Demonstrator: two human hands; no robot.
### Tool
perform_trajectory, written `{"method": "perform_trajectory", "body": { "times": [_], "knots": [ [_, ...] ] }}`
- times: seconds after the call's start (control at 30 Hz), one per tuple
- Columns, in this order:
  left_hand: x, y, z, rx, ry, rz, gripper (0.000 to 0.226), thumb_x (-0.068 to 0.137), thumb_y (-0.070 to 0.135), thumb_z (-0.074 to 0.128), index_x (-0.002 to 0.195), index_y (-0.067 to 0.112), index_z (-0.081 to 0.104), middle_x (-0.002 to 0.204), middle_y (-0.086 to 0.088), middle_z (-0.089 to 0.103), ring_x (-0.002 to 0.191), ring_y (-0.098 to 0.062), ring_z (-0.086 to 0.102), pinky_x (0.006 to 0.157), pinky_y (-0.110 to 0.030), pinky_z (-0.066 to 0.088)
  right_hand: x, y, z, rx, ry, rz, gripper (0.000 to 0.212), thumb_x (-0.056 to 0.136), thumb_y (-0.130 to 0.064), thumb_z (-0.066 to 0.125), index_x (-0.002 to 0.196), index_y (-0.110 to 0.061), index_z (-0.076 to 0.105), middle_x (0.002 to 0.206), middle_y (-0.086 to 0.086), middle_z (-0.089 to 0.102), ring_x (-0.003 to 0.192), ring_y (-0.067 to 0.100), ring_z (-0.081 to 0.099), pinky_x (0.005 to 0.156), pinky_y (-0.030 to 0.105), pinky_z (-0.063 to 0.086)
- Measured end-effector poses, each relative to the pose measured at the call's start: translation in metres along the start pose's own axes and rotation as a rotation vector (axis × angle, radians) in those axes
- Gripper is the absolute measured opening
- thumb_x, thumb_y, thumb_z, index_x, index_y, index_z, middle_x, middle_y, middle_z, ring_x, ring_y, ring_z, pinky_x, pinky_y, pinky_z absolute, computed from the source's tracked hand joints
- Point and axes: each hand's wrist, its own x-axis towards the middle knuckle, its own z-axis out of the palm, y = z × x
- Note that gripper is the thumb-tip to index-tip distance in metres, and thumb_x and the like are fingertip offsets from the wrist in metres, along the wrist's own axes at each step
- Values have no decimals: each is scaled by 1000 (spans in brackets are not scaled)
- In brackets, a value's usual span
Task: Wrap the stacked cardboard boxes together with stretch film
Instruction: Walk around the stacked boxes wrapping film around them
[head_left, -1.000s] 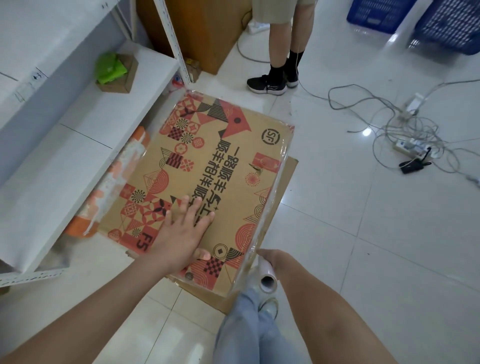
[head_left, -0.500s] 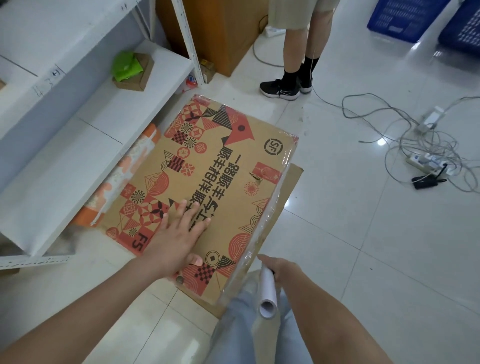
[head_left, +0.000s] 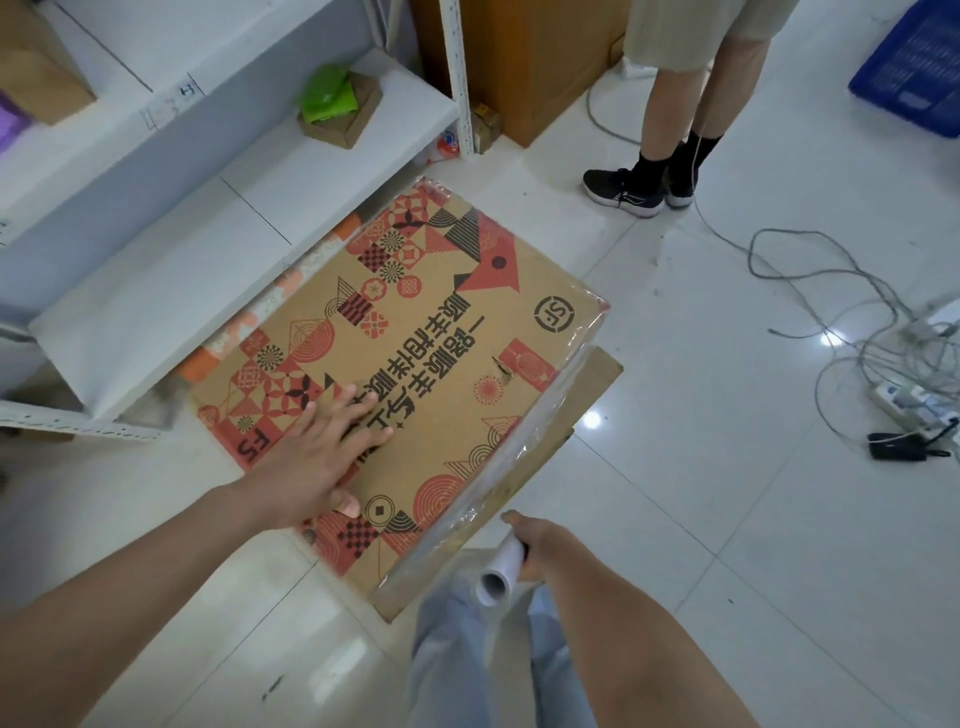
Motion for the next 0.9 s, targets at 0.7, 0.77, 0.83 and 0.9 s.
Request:
{"method": "perform_trajectory", "body": {
  "times": [0.7, 0.77, 0.83, 0.9],
  "knots": [
    [5, -13, 13, -120, 50, 9, 87, 77, 57, 63, 142, 39, 8, 153, 6, -20, 136, -11, -37, 110, -43, -20, 32, -44, -33, -447, -48, 48, 10, 75, -6, 65, 74, -1, 56, 81, 15, 59, 94, 28, 63, 88, 30, 51],
    [6, -12, 11, -125, 26, 8, 87, 78, 54, 63, 146, 37, 11, 153, 6, -23, 134, -10, -39, 108, -42, -24, 33, -51, -37, -473, -25, 63, 11, 75, -4, 58, 82, 2, 53, 99, 18, 55, 109, 31, 60, 100, 37, 47],
    [5, -10, 8, -133, -9, -9, 86, 80, 50, 63, 148, 34, 12, 150, 9, -28, 130, -8, -44, 105, -38, -29, 32, -57, -38, -481, 22, 89, 19, 75, -6, 51, 91, 2, 50, 104, 17, 53, 102, 30, 58, 91, 34, 50],
    [4, -9, 4, -164, -32, -15, 85, 81, 47, 63, 149, 33, 13, 148, 10, -29, 128, -6, -45, 105, -37, -30, 28, -61, -33, -498, 78, 87, 21, 78, -11, 45, 94, 2, 47, 102, 16, 50, 98, 31, 53, 85, 34, 47]
  ]
}}
